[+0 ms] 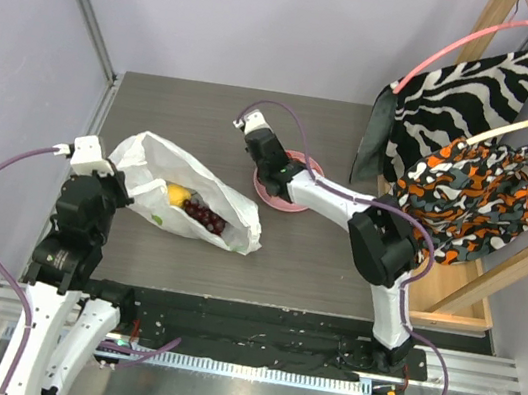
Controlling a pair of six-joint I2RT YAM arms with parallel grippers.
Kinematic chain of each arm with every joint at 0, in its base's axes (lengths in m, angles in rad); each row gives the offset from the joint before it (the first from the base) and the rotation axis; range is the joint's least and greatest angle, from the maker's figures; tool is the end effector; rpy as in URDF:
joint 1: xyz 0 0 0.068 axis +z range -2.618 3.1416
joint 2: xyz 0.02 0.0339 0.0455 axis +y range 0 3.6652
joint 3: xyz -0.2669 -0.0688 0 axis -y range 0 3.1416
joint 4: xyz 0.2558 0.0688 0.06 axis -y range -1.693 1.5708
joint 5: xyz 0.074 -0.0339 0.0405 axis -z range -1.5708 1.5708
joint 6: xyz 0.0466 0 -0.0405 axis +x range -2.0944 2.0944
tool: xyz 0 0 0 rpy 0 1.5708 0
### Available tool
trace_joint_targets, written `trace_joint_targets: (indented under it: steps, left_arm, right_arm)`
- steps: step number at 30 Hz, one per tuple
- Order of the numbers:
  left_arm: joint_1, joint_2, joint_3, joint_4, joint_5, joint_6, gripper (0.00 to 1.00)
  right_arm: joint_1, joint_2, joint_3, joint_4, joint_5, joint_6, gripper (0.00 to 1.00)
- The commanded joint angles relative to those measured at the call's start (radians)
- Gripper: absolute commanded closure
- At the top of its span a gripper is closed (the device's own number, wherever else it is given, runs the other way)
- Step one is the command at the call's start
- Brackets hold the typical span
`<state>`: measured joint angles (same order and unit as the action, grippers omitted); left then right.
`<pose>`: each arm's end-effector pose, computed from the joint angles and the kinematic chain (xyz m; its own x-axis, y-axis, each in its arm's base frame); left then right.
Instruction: Place the fruits into the plastic bag
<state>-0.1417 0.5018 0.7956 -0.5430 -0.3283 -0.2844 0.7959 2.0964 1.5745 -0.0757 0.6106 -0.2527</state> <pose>0.1288 -0.0032 0.3443 -0.1851 -0.2419 -0.9525 -0.2371 0.9516 -0.1956 0.3677 0.3373 0.2057 -0.3177 -0.6172 -0.7198 -0.3441 0.7824 -0.5190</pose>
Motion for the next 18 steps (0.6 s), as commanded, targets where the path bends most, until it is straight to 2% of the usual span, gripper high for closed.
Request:
trace_joint_targets:
  steps: [1,12,18]
  left_arm:
    - [-0.001,-0.012,-0.007,0.021,0.015,-0.002,1.0]
    - [-0.001,-0.02,-0.009,0.025,0.026,-0.004,1.0]
    - [-0.001,-0.025,-0.009,0.025,0.032,-0.004,1.0]
  right_arm:
    - [0.003,-0.156,-0.025,0.057,0.009,0.046,0.99]
    - [-0.015,-0.331,-0.105,0.054,-0.067,0.118,0.99]
    - [-0.017,-0.545,-0.218,0.145,-0.216,0.177,0.99]
